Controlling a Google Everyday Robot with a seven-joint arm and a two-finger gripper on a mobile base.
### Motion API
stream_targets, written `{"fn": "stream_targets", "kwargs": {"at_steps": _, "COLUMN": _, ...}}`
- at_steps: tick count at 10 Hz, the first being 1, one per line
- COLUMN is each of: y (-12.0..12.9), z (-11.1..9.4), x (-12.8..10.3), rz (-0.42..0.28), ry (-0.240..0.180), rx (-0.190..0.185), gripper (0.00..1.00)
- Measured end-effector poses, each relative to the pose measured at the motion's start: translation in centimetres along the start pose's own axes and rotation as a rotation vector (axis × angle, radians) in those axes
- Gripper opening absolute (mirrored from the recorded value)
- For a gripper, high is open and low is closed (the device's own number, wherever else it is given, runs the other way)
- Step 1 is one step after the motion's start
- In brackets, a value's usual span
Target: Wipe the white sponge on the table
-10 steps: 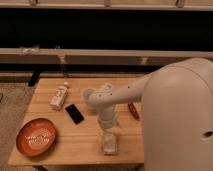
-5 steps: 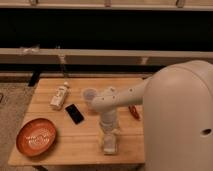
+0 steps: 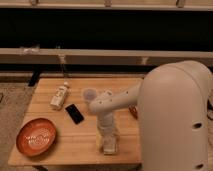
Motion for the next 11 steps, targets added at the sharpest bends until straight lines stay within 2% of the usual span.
{"fn": "stream_targets", "kwargs": {"at_steps": 1, "y": 0.1, "z": 0.2, "x": 0.0, "rz": -0.001, "ry": 0.004, "rx": -0.001, "gripper": 0.75}}
{"fn": "stream_targets", "kwargs": {"at_steps": 2, "y": 0.2, "z": 0.5, "x": -0.1, "rz": -0.004, "ry": 0.01, "rx": -0.003, "gripper": 0.66}}
{"fn": "stream_targets", "kwargs": {"at_steps": 3, "y": 0.2, "z": 0.8, "x": 0.0, "rz": -0.002, "ry": 0.016, "rx": -0.007, "gripper": 0.53}}
{"fn": "stream_targets", "kwargs": {"at_steps": 5, "y": 0.2, "z": 1.0, "x": 0.1, "rz": -0.001, "ry": 0.02, "rx": -0.016, "gripper": 0.37}}
{"fn": "stream_targets", "kwargs": {"at_steps": 8, "y": -0.1, "z": 0.9, "x": 0.3, "rz": 0.003, "ry": 0.02, "rx": -0.021, "gripper": 0.05}}
{"fn": "stream_targets", "kwargs": {"at_steps": 9, "y": -0.1, "z": 0.9, "x": 0.3, "rz": 0.005, "ry": 0.021, "rx": -0.022, "gripper": 0.0}}
{"fn": "stream_targets", "kwargs": {"at_steps": 11, "y": -1.3, "z": 0.7, "x": 0.4, "rz": 0.024, "ry": 0.004, "rx": -0.025, "gripper": 0.0}}
